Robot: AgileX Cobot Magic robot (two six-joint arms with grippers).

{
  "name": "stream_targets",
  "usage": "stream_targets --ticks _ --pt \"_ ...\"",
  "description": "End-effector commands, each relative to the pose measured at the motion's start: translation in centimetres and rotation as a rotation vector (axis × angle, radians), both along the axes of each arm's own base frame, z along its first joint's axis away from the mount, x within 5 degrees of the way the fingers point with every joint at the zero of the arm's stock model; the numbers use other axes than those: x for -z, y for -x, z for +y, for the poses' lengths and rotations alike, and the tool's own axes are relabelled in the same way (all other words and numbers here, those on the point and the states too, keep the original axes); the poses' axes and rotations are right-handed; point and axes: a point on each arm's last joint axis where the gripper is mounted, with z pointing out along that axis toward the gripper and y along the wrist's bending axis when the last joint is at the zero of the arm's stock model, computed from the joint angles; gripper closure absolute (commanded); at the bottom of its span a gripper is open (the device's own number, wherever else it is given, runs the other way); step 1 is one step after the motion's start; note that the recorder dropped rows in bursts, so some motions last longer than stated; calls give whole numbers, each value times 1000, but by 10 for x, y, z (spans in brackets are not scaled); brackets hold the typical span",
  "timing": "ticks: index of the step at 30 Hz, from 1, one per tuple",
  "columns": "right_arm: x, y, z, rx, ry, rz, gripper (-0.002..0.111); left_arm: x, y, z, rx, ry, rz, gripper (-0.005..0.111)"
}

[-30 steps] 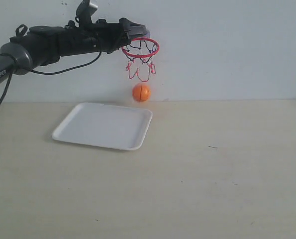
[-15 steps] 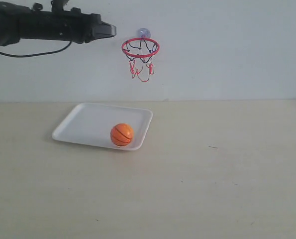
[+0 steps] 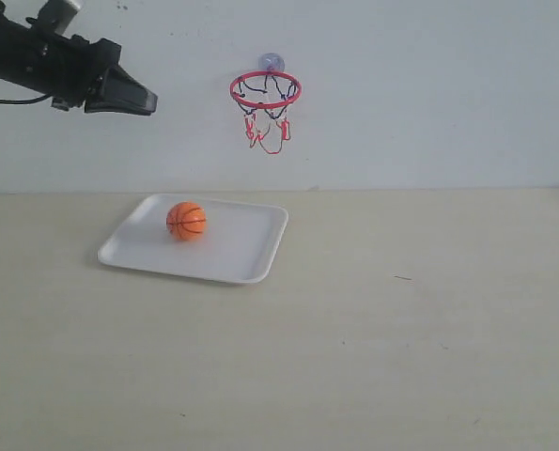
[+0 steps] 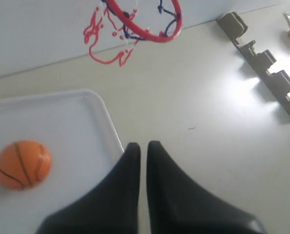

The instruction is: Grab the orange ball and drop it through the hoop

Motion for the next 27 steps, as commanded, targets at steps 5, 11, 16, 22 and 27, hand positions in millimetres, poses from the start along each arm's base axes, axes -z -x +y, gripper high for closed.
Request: stream_targets --ticks 5,11,16,22,27 --pt "-2 0 0 3 6 -18 109 -6 103 5 -157 -47 -10 103" --pt "-2 0 0 3 6 -18 109 9 186 2 -155 -29 34 103" --pt "-2 0 0 3 6 -18 109 31 269 -2 -172 19 99 103" --pt "-2 0 0 3 6 -18 109 37 358 -19 56 191 158 103" --pt "-2 0 0 3 6 -18 109 28 373 -21 99 197 86 103"
